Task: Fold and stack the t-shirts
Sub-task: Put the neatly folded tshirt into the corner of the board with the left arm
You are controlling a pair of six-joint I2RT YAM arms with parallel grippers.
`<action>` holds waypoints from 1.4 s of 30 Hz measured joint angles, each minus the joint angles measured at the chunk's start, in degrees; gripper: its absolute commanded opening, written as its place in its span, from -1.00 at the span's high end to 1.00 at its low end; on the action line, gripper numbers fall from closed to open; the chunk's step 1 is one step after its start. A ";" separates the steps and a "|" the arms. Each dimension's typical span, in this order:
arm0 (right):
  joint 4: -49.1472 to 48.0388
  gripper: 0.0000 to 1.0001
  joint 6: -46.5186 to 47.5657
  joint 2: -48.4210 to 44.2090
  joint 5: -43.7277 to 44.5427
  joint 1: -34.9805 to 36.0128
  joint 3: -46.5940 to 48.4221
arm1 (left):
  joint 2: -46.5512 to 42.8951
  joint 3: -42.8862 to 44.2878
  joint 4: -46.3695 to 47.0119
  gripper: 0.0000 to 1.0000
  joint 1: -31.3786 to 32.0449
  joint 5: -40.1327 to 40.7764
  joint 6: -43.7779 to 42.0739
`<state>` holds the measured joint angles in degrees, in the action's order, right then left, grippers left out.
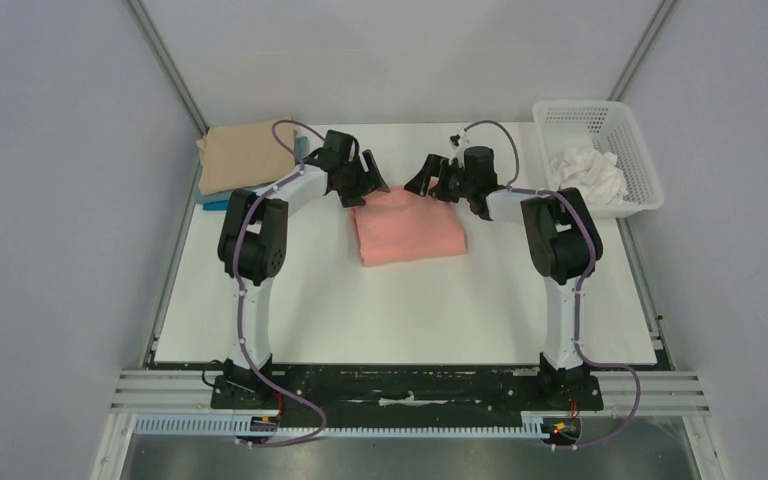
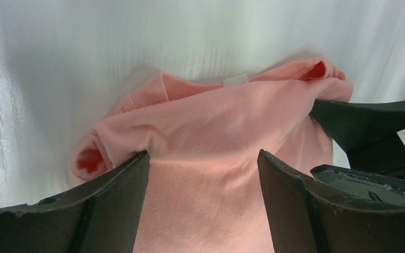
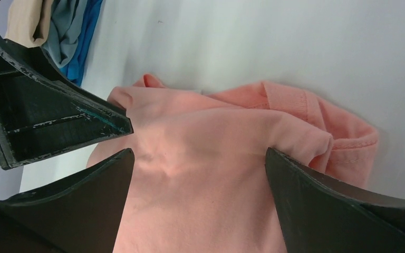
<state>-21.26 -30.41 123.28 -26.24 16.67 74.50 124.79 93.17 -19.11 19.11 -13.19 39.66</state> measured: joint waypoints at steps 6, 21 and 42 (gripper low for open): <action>4.31 -0.96 2.97 -2.34 3.30 0.35 -0.26 | -0.39 0.42 -1.20 -0.72 0.04 0.68 -0.02; 6.43 -0.96 6.12 -45.97 31.39 -0.22 -31.69 | -21.05 -19.74 -2.54 -0.73 -0.42 8.35 0.04; 9.42 -0.96 10.47 -62.12 39.82 -0.66 -43.25 | -11.80 -21.53 4.83 0.96 7.39 7.63 6.99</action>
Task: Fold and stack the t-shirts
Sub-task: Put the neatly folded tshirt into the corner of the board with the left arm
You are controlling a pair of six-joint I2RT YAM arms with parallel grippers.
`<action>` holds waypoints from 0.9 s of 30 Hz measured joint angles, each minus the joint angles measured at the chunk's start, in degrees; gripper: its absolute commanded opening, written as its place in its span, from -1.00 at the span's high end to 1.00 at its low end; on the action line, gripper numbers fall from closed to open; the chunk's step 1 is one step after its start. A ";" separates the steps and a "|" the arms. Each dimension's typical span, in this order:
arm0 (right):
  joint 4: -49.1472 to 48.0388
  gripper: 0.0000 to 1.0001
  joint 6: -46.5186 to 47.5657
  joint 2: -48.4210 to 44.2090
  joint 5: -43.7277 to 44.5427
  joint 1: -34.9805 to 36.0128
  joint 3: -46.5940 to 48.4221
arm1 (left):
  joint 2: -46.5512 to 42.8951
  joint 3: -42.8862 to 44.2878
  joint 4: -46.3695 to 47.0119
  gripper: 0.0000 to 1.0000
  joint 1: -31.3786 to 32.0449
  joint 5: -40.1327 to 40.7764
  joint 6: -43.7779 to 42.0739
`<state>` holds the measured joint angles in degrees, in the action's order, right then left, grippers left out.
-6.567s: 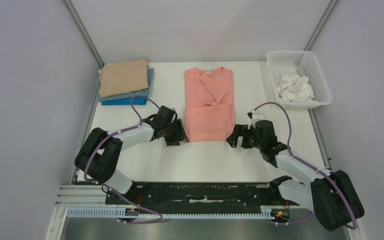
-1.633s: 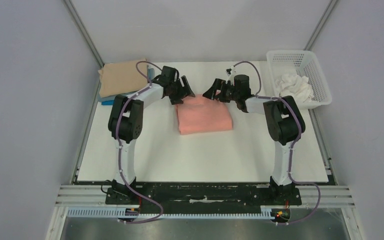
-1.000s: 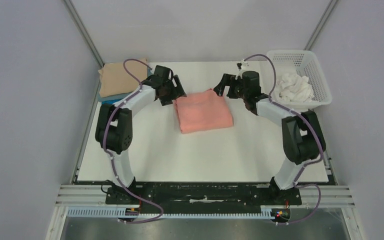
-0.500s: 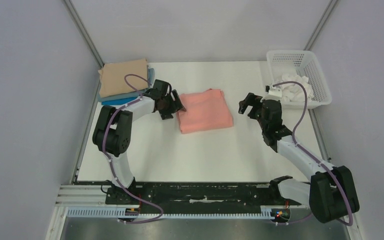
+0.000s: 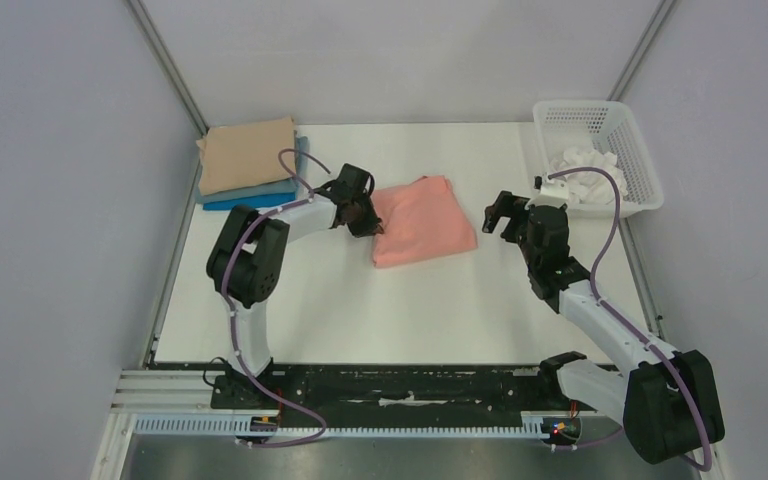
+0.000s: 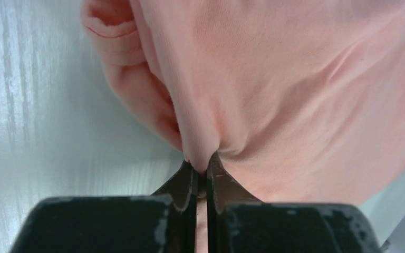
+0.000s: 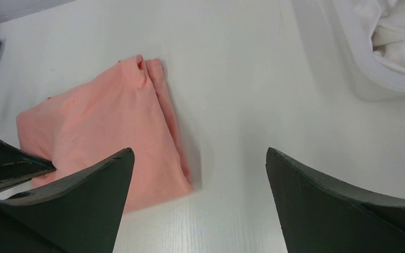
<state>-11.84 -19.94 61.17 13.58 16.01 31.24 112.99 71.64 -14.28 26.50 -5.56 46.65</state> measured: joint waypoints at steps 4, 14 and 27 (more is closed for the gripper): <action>0.44 -0.96 0.81 0.02 0.81 0.00 0.00 | 2.40 5.70 -5.18 0.96 1.05 4.61 -1.01; 0.83 -0.96 3.10 0.02 3.52 0.00 -0.20 | 8.04 23.21 -17.66 0.95 0.76 28.46 -23.10; 3.43 -0.96 4.68 0.02 7.89 0.00 -0.20 | 10.08 30.64 -13.60 0.95 -4.63 43.04 -53.64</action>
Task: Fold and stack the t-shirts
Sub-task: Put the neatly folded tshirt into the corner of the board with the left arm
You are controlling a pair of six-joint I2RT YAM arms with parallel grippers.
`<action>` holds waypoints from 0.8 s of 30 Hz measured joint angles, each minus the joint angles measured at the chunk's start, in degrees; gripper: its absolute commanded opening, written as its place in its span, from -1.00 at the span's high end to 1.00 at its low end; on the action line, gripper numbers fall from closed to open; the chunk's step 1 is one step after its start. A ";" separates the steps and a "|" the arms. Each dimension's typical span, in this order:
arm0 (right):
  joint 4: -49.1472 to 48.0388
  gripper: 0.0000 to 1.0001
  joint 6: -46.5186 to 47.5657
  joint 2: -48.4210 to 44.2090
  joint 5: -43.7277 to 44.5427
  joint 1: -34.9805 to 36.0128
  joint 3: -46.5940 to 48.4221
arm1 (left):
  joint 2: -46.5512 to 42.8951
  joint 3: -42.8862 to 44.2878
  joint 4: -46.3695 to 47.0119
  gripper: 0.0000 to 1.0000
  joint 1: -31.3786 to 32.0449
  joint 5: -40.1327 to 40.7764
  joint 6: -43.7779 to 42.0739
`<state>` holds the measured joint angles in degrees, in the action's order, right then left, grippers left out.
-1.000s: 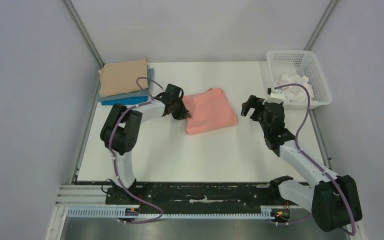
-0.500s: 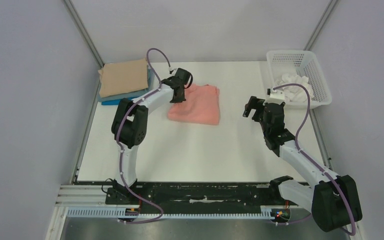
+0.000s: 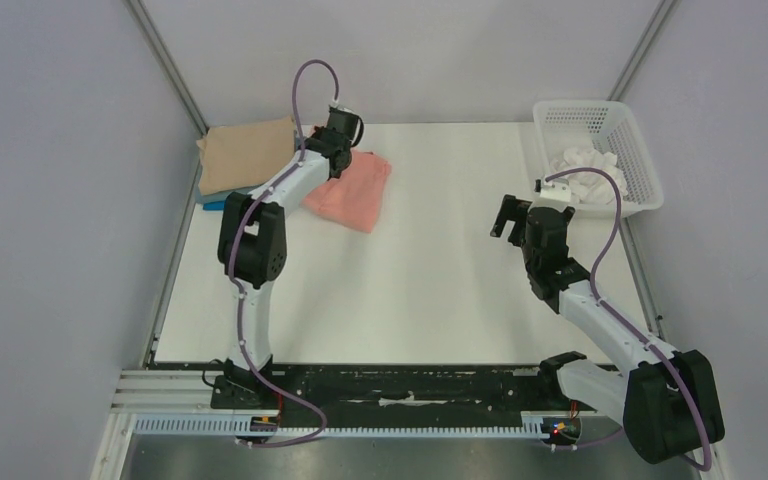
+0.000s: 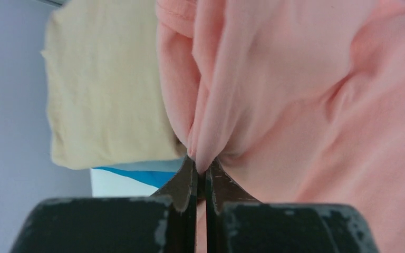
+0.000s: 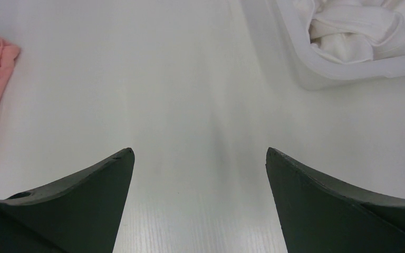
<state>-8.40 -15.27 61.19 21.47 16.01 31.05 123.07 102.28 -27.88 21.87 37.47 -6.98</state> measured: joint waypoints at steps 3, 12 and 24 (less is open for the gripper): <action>0.28 -0.96 0.15 0.13 0.68 0.00 0.00 | 0.11 2.80 1.81 0.95 -1.53 2.36 -4.02; 1.03 -0.96 0.39 1.66 1.40 0.00 0.00 | 0.11 8.07 6.75 0.96 -3.39 5.79 -10.27; 1.66 -0.96 0.55 3.04 1.57 0.00 0.57 | 0.22 23.45 0.17 0.95 -6.82 5.46 -8.66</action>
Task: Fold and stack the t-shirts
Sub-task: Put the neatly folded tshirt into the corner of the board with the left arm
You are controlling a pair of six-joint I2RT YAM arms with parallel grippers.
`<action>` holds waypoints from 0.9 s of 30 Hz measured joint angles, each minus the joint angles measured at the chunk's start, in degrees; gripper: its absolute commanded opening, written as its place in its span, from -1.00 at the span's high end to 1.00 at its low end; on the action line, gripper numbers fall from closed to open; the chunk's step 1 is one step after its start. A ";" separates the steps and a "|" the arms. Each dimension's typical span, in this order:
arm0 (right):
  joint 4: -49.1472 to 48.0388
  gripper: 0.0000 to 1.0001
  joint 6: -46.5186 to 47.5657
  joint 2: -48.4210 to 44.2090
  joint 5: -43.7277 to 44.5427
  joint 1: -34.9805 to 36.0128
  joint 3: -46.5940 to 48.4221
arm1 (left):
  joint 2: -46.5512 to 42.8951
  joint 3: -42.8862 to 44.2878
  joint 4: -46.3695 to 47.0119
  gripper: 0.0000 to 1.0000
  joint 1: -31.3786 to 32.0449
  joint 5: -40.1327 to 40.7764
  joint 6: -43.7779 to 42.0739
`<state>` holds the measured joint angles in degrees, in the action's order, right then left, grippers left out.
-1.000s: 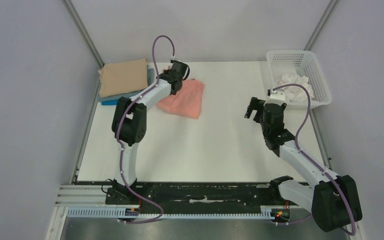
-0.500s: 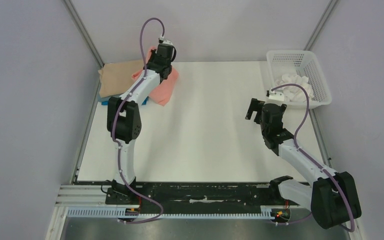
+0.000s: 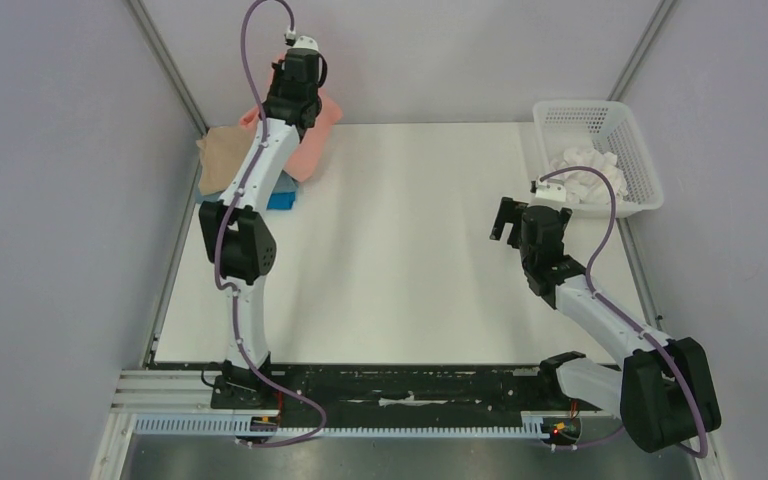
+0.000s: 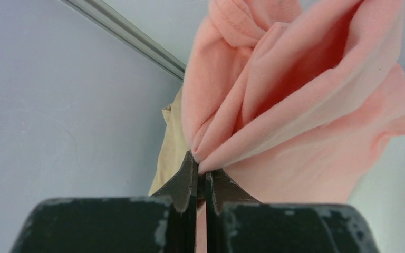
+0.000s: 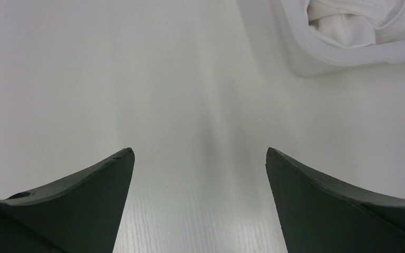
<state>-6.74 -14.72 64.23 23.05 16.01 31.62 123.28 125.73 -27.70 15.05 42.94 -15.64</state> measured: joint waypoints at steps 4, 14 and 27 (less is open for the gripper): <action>0.02 -0.96 0.02 0.11 0.28 0.00 0.02 | 0.00 1.53 -0.37 0.95 -0.96 -0.07 1.25; 0.04 -0.96 0.24 0.50 1.07 0.00 0.11 | 0.07 2.40 -5.20 0.96 -1.05 -6.27 4.96; 0.04 -0.96 0.42 0.50 1.49 0.00 0.11 | -0.02 5.03 -10.03 0.95 -1.05 -9.18 9.44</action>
<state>-6.70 -14.31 64.73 24.53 16.01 31.73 123.26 130.76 -37.74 14.00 33.76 -6.20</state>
